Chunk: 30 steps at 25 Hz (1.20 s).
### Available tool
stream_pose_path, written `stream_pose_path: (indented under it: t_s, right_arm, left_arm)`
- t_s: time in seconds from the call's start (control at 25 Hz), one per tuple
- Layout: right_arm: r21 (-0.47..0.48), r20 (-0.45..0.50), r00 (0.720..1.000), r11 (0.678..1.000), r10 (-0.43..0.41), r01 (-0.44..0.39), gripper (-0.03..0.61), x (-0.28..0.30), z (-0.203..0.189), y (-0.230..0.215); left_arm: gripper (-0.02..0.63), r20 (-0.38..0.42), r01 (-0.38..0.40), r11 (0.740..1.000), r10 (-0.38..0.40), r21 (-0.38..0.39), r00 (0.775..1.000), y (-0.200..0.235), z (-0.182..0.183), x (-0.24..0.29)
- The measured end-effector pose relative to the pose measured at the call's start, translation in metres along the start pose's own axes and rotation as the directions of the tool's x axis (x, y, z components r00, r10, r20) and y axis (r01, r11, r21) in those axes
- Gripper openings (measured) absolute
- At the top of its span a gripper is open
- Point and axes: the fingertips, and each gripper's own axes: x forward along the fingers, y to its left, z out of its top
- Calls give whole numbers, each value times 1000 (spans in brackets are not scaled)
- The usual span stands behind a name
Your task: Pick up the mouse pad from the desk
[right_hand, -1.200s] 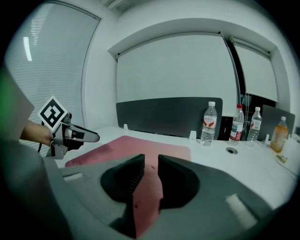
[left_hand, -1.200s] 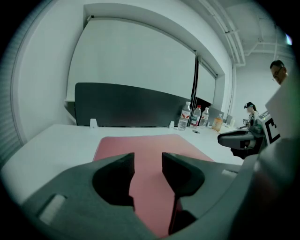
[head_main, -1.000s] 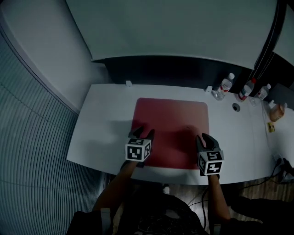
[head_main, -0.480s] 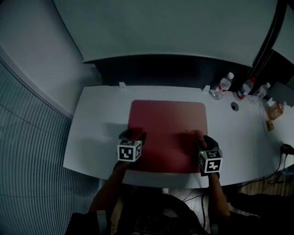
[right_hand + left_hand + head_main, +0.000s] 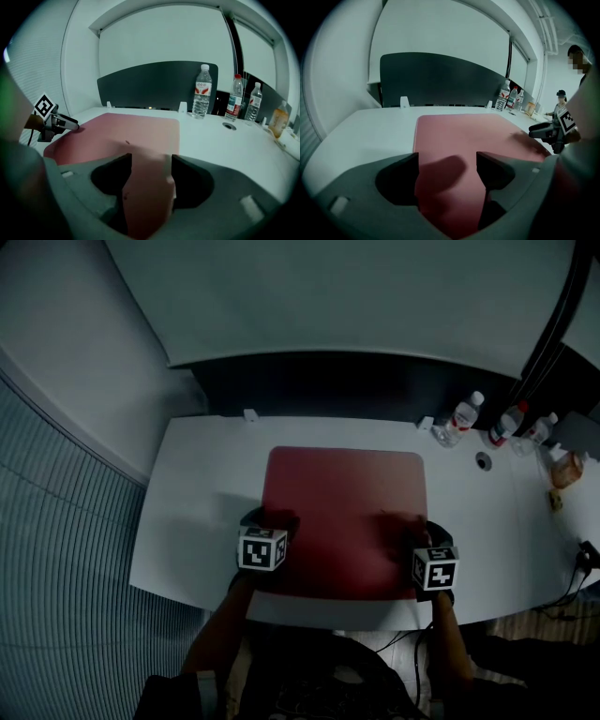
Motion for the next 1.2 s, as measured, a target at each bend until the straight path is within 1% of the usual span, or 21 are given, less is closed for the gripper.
stream_pose_path:
  t_s: [0.2, 0.4, 0.48, 0.6, 0.76, 0.96, 1.08, 1.2]
  right_arm:
    - [21, -33, 999, 1000, -10, 11, 299, 11, -7, -8]
    - [66, -50, 999, 998, 7, -3, 332, 18, -4, -9]
    - [68, -71, 997, 998, 3, 1, 344, 22, -11, -13]
    - [82, -67, 998, 997, 18, -13, 345, 23, -6, -9]
    - [92, -53, 998, 995, 37, -32, 345, 22, 3, -3]
    - [82, -86, 996, 997, 20, -13, 344, 28, -11, -8]
    - [79, -93, 996, 997, 6, 1, 342, 28, -11, -9]
    - [98, -89, 996, 995, 16, -7, 341, 27, -9, -7]
  left_arm:
    - [394, -35, 7, 1000, -7, -1, 999, 5, -7, 9]
    - [410, -62, 1, 1000, -1, 4, 998, 9, -8, 15]
    - [414, -68, 4, 1000, -3, 7, 998, 8, -10, 19]
    - [416, -76, 9, 1000, -7, 25, 997, 7, -14, 24]
    - [416, -76, -12, 999, 14, 32, 997, 11, -15, 25]
    - [414, -85, -32, 999, 34, 26, 996, 11, -15, 22]
    - [413, -79, -33, 999, 34, 10, 996, 9, -16, 24]
    - [408, -87, -51, 999, 53, 15, 995, 10, -16, 22]
